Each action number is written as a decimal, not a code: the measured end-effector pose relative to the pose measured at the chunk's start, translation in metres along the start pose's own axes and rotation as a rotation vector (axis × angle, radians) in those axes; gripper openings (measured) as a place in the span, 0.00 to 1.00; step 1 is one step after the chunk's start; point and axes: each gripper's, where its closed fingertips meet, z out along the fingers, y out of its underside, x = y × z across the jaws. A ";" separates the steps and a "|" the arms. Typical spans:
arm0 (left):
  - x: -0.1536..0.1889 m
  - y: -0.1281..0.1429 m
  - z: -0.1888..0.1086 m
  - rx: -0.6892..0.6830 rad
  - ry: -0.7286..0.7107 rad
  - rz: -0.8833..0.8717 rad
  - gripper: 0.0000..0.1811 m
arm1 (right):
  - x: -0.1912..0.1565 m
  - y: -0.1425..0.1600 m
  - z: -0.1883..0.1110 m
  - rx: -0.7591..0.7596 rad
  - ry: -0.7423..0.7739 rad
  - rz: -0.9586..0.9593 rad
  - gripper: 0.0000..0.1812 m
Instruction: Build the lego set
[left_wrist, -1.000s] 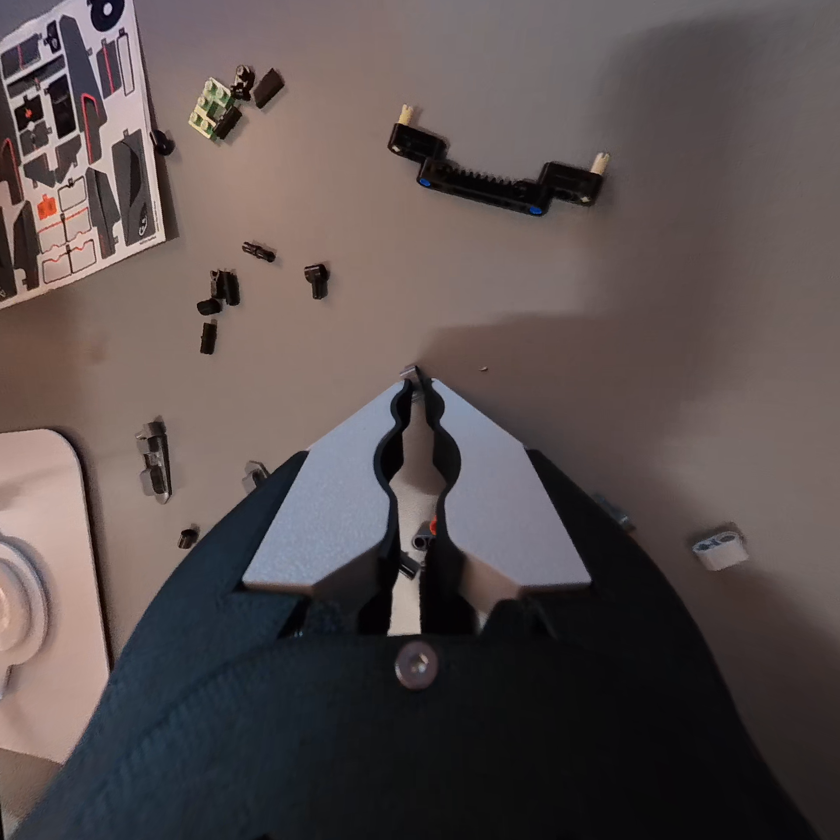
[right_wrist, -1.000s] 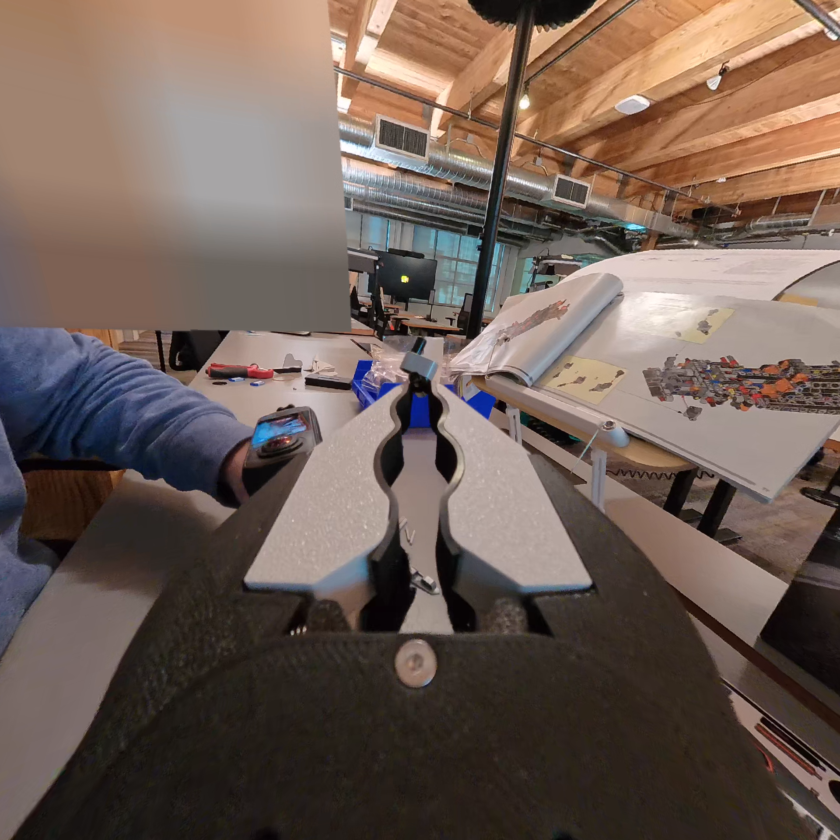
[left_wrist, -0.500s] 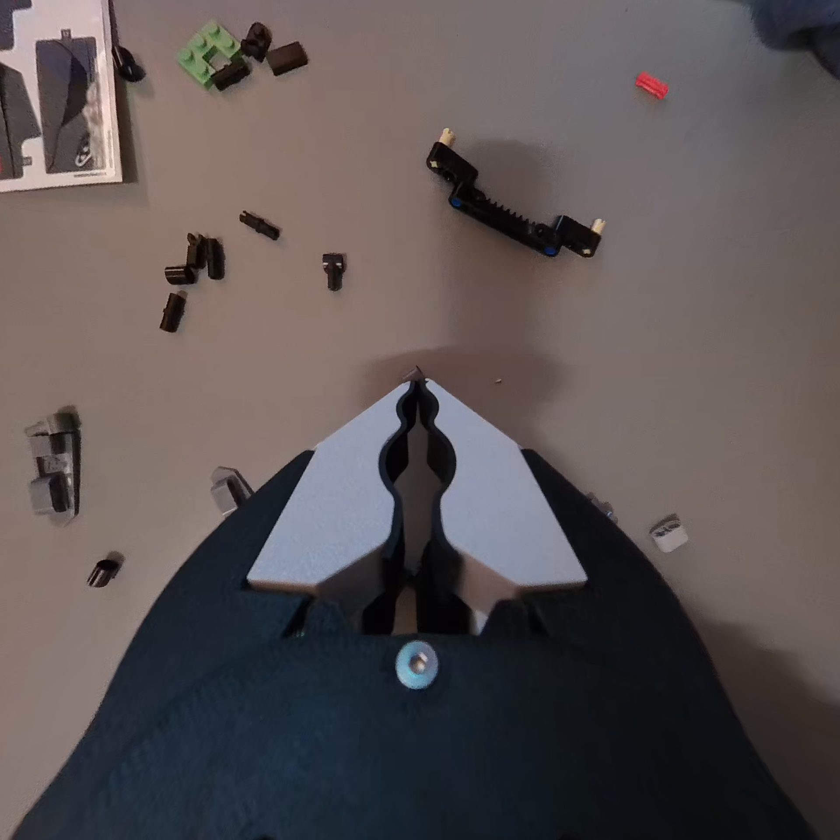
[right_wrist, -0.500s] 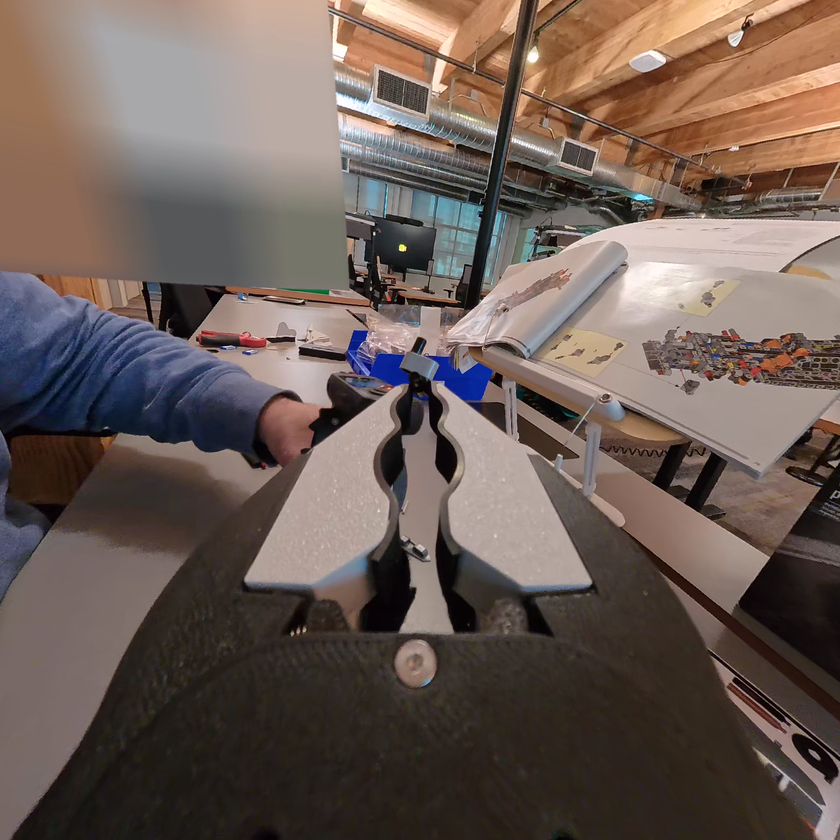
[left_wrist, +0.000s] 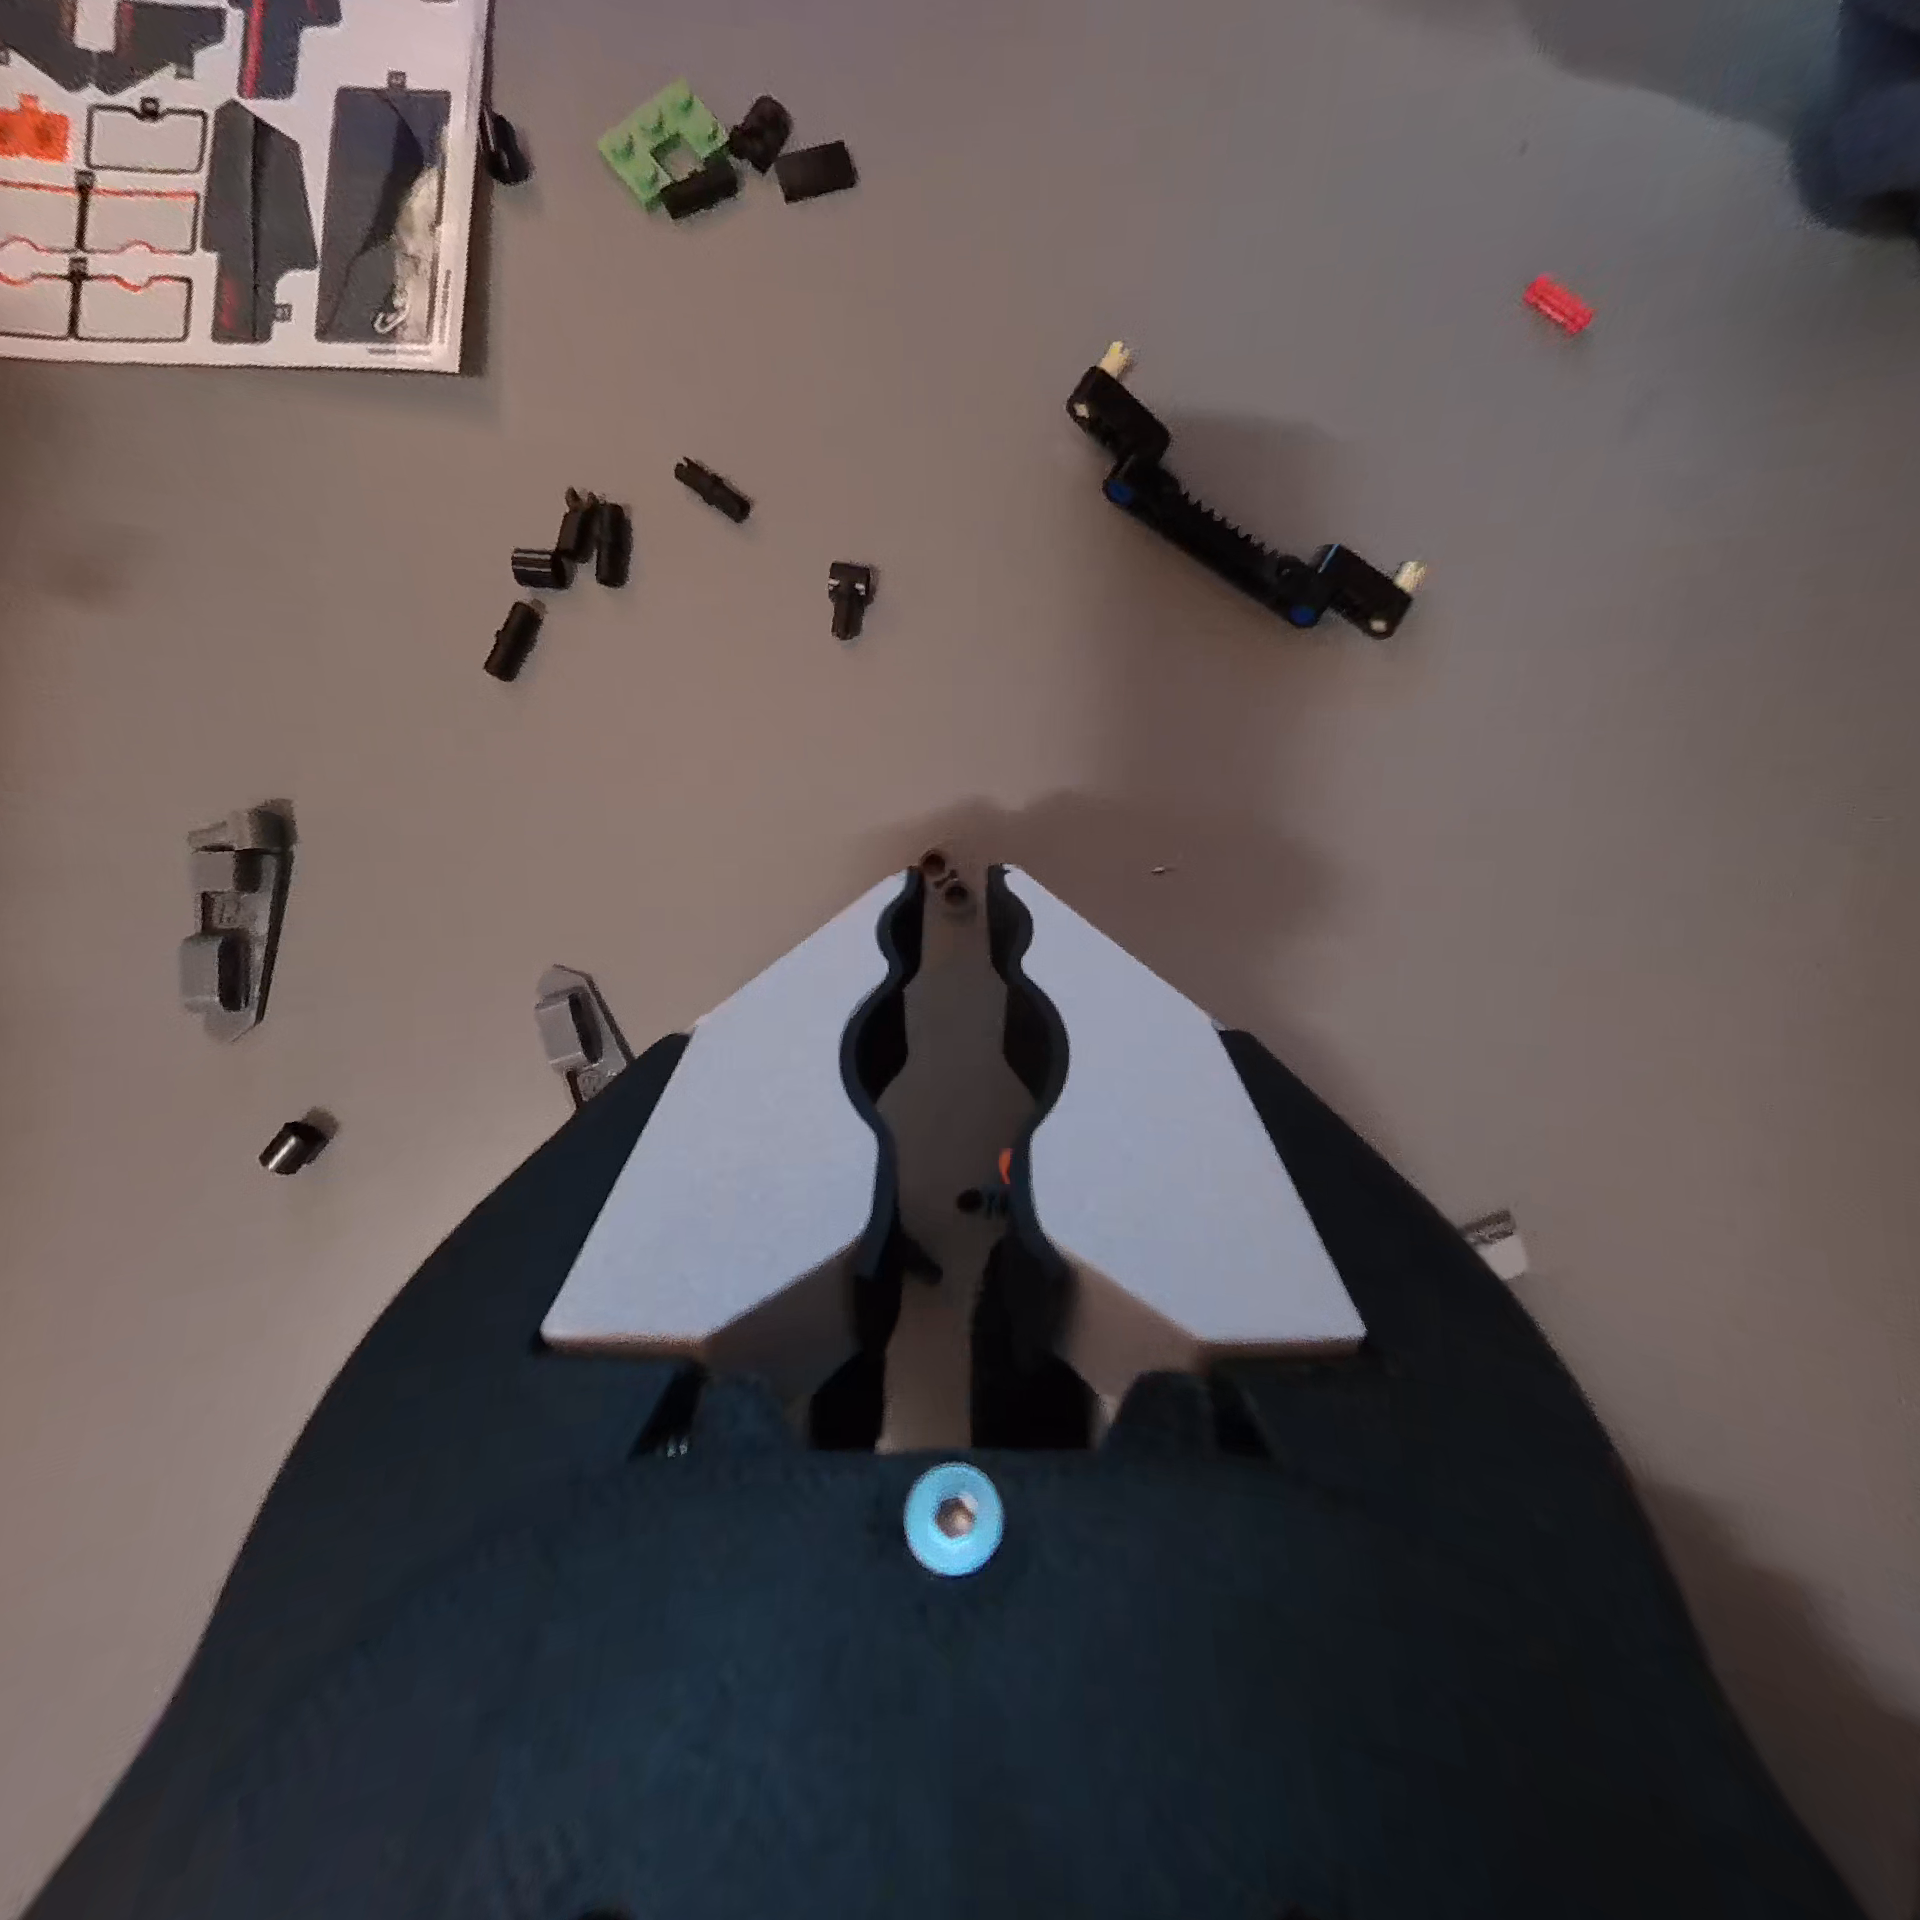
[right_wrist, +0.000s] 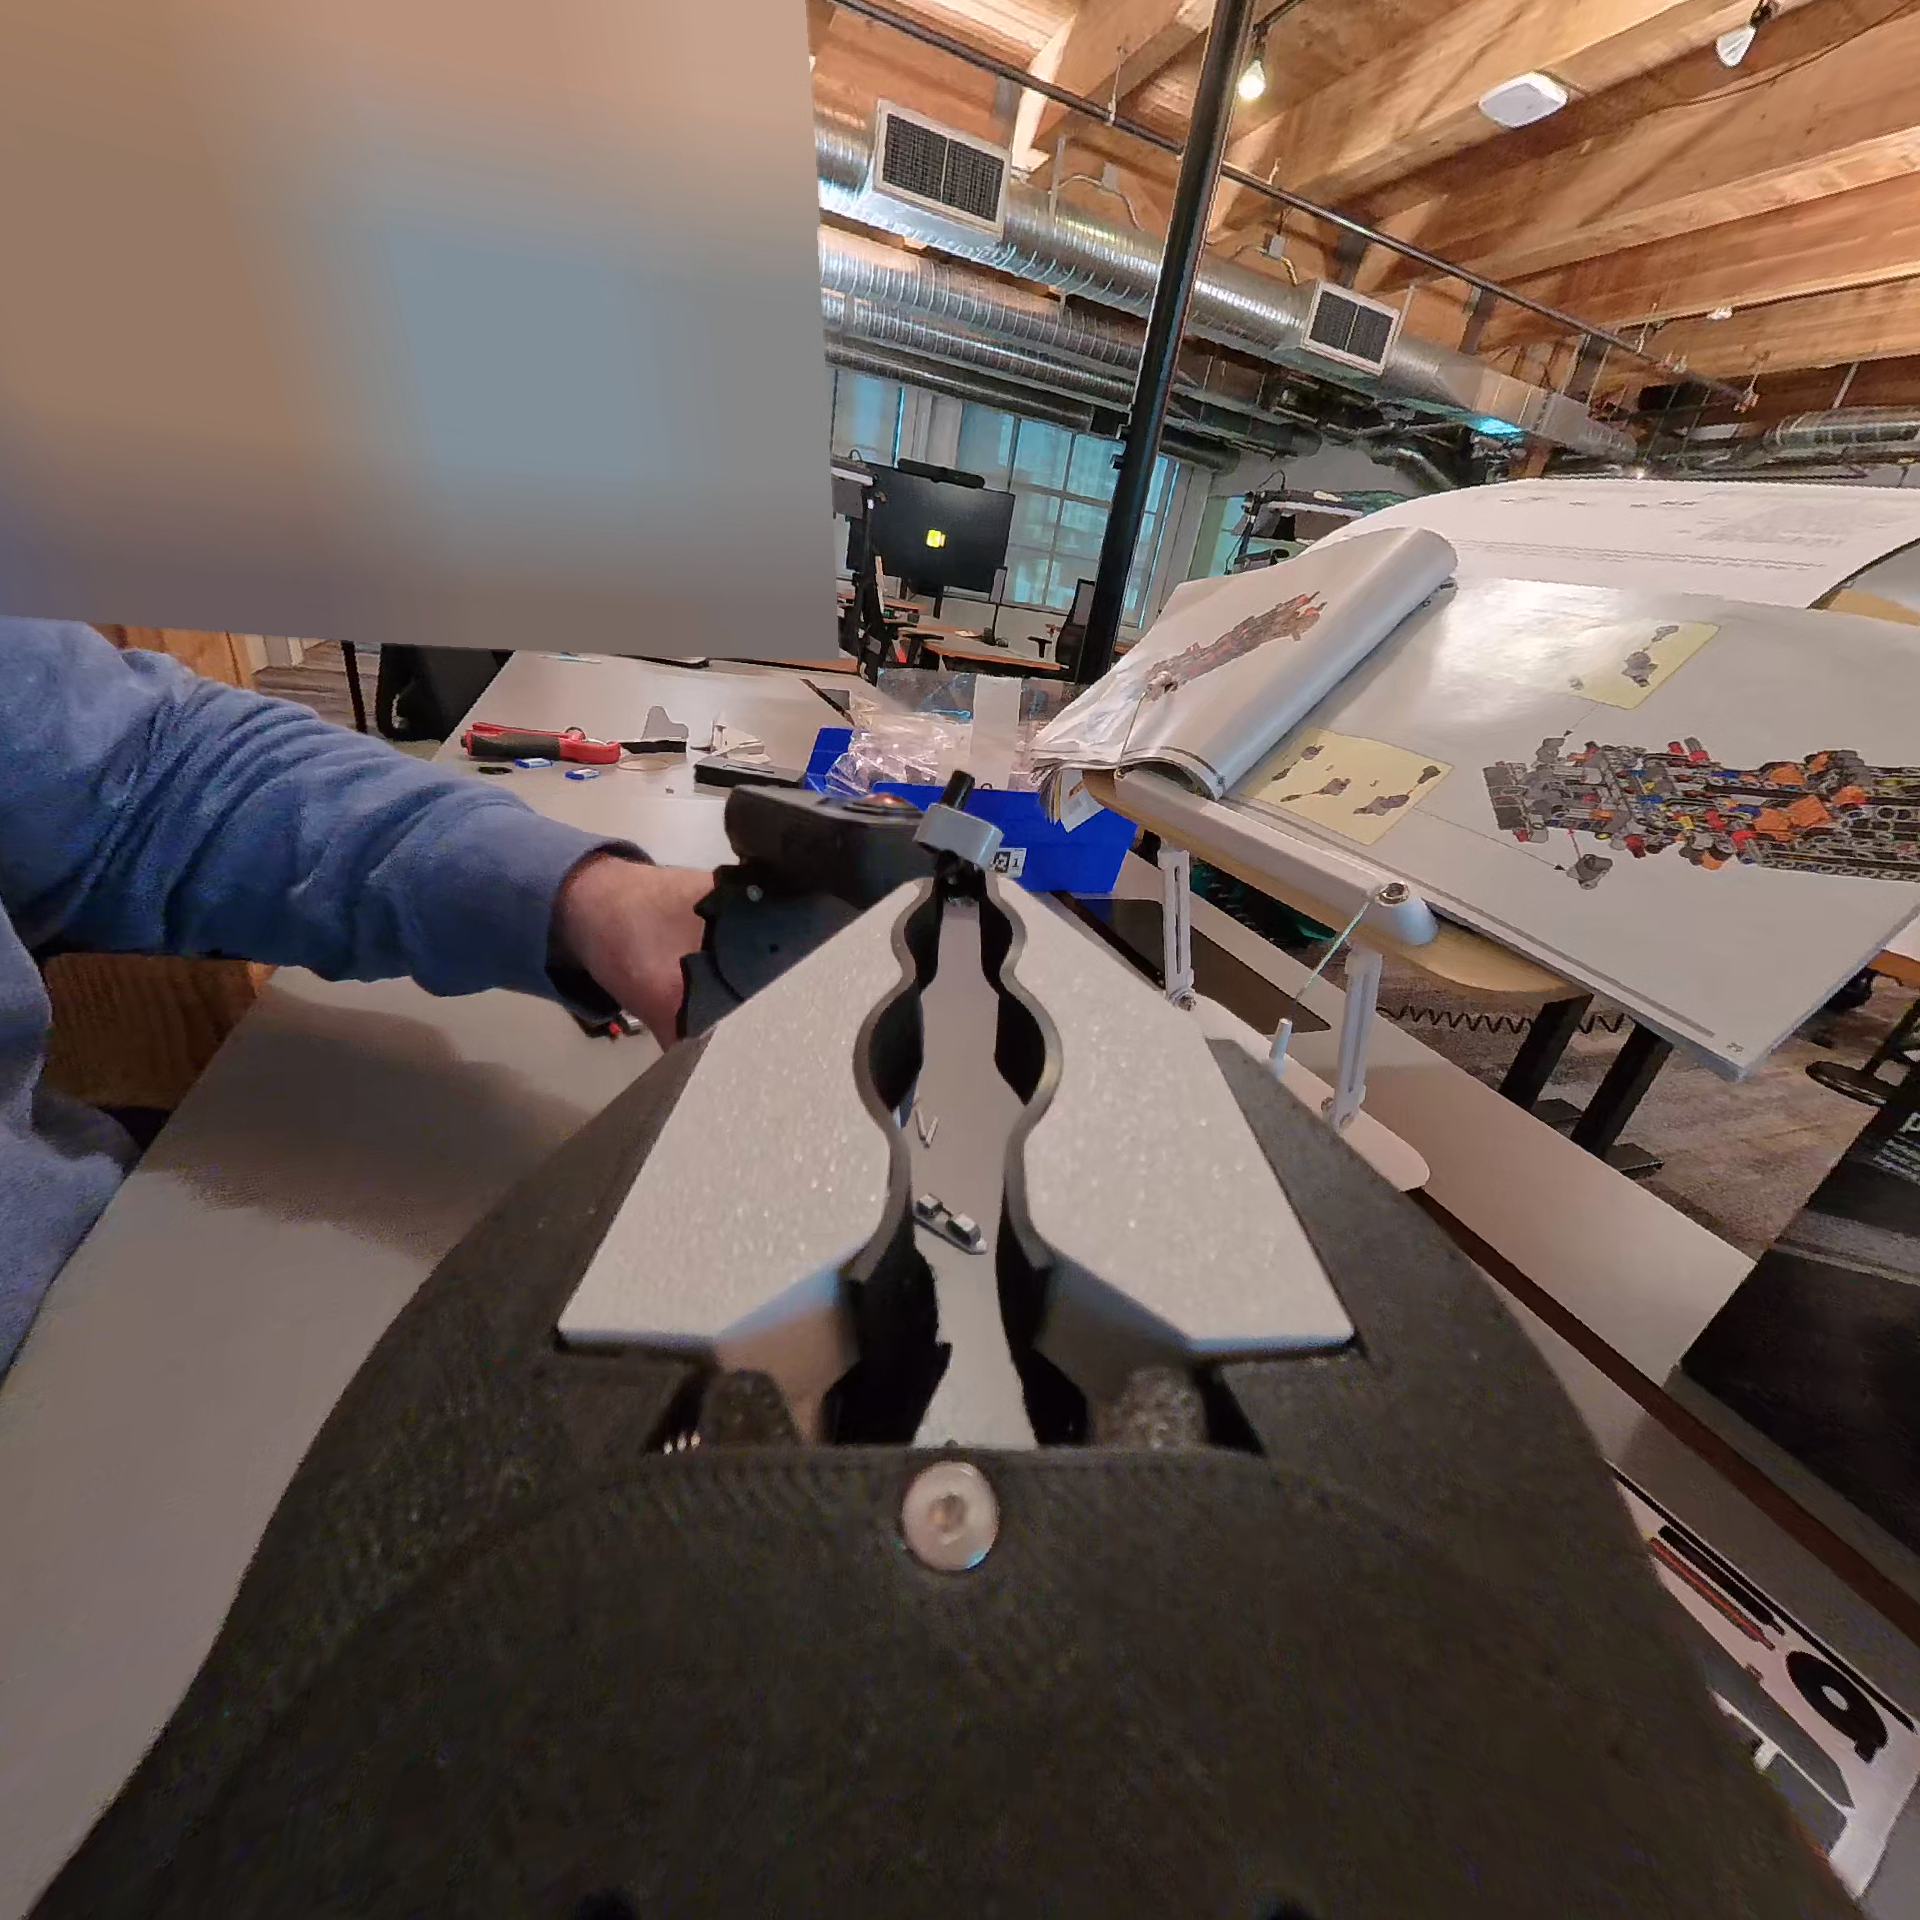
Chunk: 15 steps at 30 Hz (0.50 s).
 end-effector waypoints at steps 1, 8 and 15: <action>0.001 -0.001 0.000 -0.001 -0.017 -0.002 0.07 | 0.000 0.002 0.000 -0.010 0.001 -0.005 0.02; 0.003 0.009 0.017 -0.051 -0.083 -0.010 0.14 | -0.001 0.011 0.002 -0.049 0.002 -0.025 0.02; -0.002 0.008 0.020 -0.058 -0.132 0.017 0.04 | -0.002 0.011 0.002 -0.053 0.005 -0.030 0.02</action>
